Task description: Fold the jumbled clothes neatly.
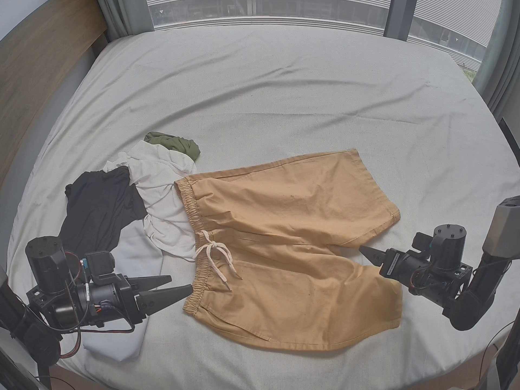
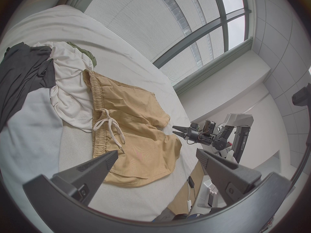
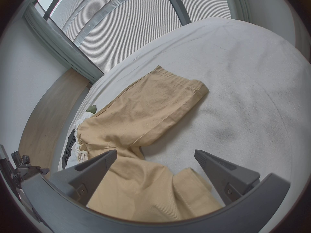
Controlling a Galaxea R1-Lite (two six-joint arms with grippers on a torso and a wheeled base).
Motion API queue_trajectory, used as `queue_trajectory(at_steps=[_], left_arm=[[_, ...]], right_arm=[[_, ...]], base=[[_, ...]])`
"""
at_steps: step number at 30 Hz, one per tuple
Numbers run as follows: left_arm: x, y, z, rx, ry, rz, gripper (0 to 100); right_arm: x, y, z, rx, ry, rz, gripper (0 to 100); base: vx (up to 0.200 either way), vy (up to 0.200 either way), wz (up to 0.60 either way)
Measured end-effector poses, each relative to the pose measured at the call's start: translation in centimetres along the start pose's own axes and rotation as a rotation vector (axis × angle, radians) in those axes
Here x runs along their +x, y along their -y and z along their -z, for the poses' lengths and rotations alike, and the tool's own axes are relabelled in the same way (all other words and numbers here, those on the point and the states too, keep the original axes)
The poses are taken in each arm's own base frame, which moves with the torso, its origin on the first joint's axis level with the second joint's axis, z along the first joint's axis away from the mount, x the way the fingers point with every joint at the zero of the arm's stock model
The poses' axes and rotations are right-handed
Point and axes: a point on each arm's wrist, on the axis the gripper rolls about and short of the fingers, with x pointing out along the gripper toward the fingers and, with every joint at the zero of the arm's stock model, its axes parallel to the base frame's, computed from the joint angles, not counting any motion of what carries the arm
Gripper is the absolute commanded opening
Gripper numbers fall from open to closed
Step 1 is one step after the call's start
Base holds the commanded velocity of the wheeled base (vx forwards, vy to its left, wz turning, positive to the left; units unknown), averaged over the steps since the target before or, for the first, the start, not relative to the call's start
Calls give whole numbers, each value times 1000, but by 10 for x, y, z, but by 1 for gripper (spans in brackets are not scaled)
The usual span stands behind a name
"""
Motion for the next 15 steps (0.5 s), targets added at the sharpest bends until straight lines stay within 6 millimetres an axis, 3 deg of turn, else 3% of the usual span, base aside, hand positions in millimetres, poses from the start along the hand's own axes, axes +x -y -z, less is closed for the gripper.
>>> queue_trajectory(at_steps=[15], left_arm=[[0,0,0,0,-2,1,100]], right_arm=[[-4,19,2,55,-78,95,100]], base=[[0,0,0]])
